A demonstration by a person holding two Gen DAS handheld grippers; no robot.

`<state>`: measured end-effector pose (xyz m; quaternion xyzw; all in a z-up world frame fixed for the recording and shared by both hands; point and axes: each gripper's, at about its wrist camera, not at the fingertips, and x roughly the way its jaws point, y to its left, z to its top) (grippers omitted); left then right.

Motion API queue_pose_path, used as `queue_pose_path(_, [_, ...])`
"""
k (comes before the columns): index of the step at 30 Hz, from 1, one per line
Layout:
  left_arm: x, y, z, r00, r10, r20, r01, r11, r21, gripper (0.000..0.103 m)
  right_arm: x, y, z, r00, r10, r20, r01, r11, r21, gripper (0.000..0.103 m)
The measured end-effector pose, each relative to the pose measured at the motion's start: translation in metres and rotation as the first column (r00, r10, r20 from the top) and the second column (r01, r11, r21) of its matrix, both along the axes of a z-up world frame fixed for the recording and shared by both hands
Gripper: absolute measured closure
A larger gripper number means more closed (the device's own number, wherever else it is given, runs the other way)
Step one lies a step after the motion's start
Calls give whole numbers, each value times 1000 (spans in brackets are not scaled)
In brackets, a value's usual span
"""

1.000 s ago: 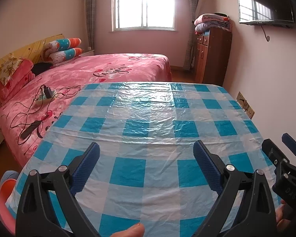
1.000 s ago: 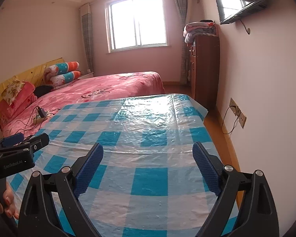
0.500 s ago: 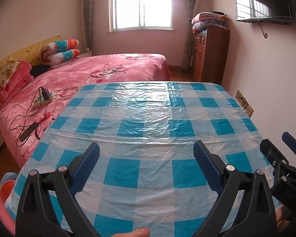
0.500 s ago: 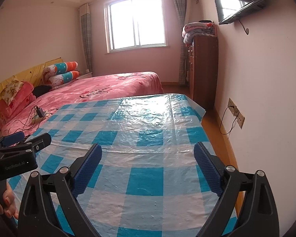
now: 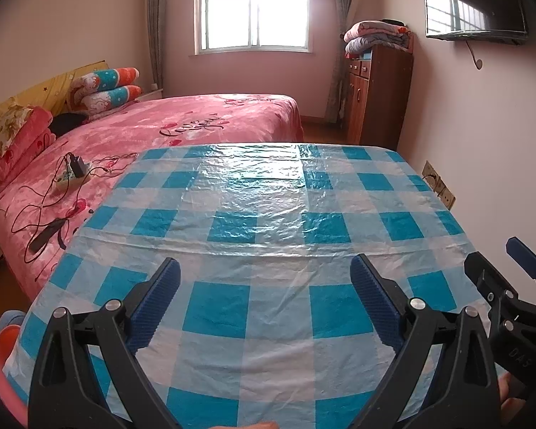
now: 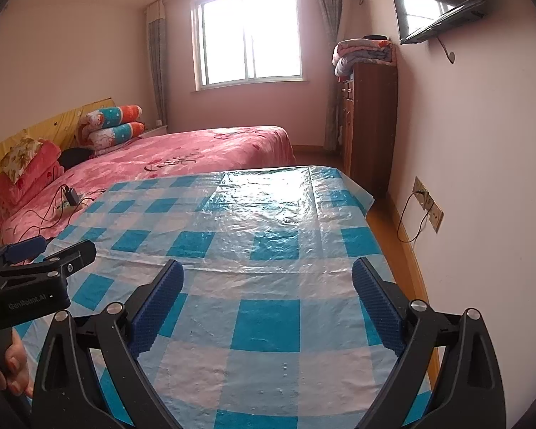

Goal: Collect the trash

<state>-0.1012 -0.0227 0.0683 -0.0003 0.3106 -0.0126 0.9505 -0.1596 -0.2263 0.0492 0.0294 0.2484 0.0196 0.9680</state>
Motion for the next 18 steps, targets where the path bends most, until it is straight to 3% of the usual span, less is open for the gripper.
queue_pose_path(5, [2, 3, -4, 1000, -1, 3, 1, 1000, -4, 7, 7, 5, -4, 999, 15, -32, -15, 1000, -3, 9])
queue_pose_path(8, [14, 7, -14, 998, 4, -56, -4, 1000, -4, 7, 16, 7, -7, 997, 15, -71, -14, 1000, 3, 9])
queue_pose_path(12, [34, 16, -32, 988, 35, -151, -35, 999, -1, 7, 41, 9, -18, 984, 9, -181, -7, 1000, 13, 8])
queue_pose_path(18, [57, 26, -52, 972, 89, -217, -84, 996, 34, 7, 77, 26, -43, 934, 26, -357, -23, 1000, 13, 8])
